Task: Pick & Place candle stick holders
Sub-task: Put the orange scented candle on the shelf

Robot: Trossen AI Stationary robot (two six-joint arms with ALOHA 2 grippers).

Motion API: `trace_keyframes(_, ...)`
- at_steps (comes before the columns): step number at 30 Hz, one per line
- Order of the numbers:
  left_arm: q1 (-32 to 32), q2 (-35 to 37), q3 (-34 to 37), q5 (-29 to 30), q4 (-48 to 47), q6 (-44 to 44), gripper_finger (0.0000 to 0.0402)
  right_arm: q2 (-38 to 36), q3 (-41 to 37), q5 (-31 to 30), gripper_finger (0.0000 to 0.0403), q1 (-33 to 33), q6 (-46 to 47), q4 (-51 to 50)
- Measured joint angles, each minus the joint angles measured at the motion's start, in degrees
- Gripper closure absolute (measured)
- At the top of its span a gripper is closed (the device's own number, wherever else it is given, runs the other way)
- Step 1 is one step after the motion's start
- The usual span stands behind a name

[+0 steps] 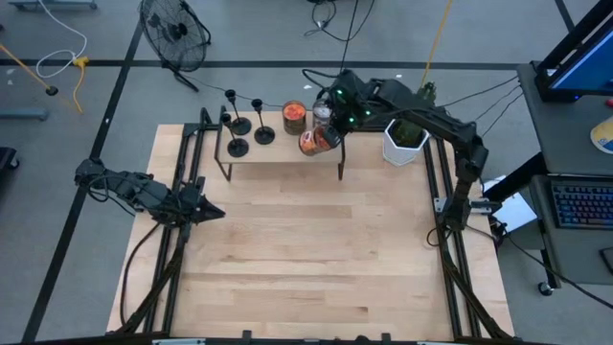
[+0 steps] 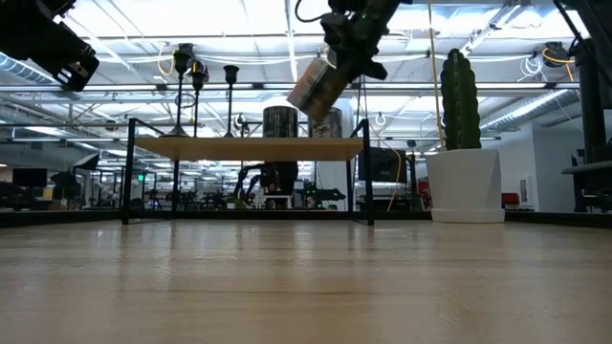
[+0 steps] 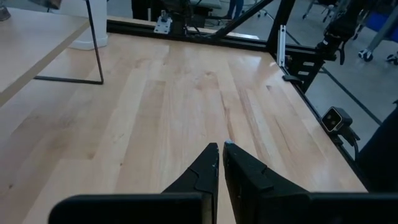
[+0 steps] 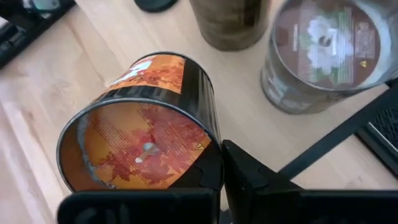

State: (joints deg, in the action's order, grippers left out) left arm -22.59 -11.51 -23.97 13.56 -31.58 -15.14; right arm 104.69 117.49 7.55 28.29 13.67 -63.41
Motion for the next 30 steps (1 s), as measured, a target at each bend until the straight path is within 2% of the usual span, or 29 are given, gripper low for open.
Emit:
trace_keyframes(20, 0.0, 0.0, 0.0, 2.0, 1.8, -0.4, 0.0373, 0.4, 0.0, 0.0, 0.0403, 2.5, -5.1, 0.2)
trace_keyframes(30, 0.0, 0.0, 0.0, 2.0, 1.8, 0.0, 0.0373, 0.4, -4.0, 0.2, 0.0403, 2.4, -4.3, 2.9)
